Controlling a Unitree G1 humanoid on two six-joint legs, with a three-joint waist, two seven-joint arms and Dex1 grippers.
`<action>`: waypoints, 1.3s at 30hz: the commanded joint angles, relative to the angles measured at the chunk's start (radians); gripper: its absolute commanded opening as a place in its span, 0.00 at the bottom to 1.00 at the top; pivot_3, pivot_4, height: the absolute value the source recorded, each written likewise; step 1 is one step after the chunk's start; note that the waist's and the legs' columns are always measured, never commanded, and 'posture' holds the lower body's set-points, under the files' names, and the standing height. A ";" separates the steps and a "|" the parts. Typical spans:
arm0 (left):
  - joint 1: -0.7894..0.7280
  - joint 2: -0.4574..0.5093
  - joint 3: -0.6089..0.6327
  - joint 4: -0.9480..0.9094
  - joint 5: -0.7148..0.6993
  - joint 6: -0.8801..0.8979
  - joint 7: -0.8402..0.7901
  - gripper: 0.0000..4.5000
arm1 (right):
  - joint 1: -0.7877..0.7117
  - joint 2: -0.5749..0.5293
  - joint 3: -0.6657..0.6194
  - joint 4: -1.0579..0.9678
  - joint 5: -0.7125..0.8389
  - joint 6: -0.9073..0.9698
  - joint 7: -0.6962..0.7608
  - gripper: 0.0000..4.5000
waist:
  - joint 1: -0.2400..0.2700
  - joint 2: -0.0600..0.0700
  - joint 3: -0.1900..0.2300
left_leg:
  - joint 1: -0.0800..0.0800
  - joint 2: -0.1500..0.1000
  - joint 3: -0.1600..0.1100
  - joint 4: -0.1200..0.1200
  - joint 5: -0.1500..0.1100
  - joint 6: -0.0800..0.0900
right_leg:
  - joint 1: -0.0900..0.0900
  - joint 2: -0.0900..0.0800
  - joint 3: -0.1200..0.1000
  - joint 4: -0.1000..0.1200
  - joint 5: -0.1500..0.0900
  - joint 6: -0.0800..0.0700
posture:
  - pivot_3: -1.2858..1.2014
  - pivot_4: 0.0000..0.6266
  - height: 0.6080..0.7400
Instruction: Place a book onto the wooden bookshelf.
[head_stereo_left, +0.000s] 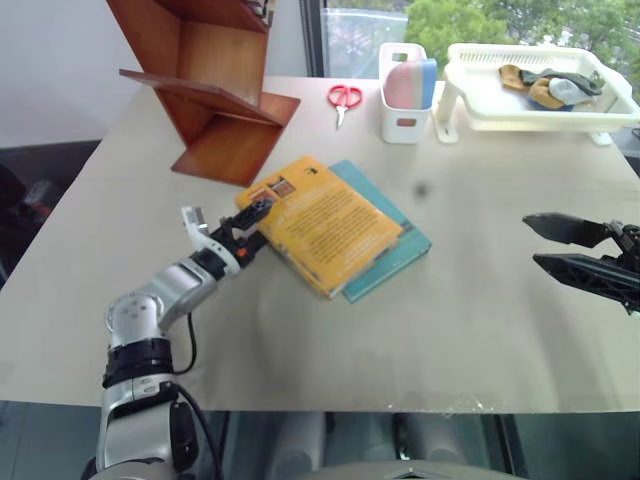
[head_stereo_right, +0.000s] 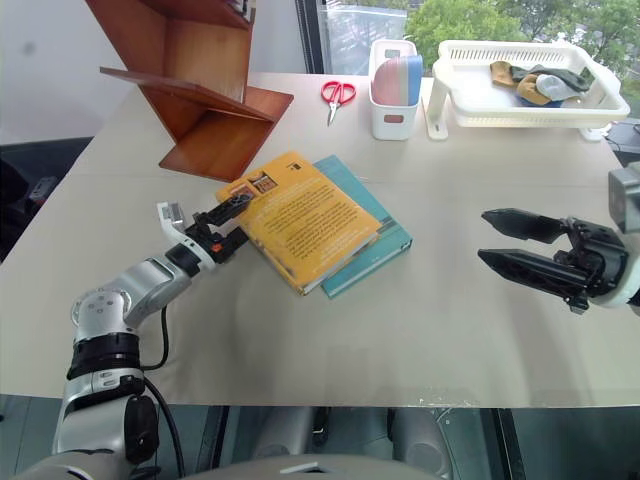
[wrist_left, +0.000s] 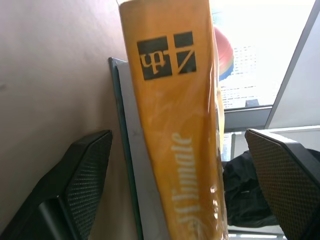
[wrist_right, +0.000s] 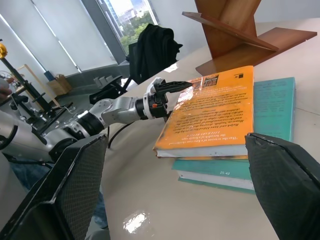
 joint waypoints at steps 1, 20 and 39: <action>-0.014 -0.009 0.041 0.011 0.017 0.020 -0.022 0.76 | 0.011 -0.001 -0.029 -0.031 0.015 -0.019 -0.005 1.00 | 0.000 0.000 0.000 | 0.000 0.000 0.000 0.000 0.000 0.000 | 0.000 0.000 0.000 0.000 0.000 0.000 | 0.52 0.24 1.00; -0.221 -0.023 0.064 -0.404 -0.333 0.073 0.171 0.11 | -0.042 -0.005 0.008 0.006 0.023 -0.033 -0.004 1.00 | 0.009 -0.004 0.002 | -0.003 -0.001 -0.003 0.001 0.000 0.000 | 0.000 -0.002 -0.003 -0.001 0.000 0.001 | 0.52 0.24 1.00; -0.763 0.292 -0.407 -0.367 1.058 -0.890 -0.701 0.11 | -0.091 -0.011 -0.039 0.082 0.018 -0.060 0.005 1.00 | 0.009 -0.004 0.004 | -0.005 -0.002 0.003 -0.002 0.002 -0.003 | -0.001 0.002 -0.004 -0.008 0.000 0.001 | 0.52 0.24 1.00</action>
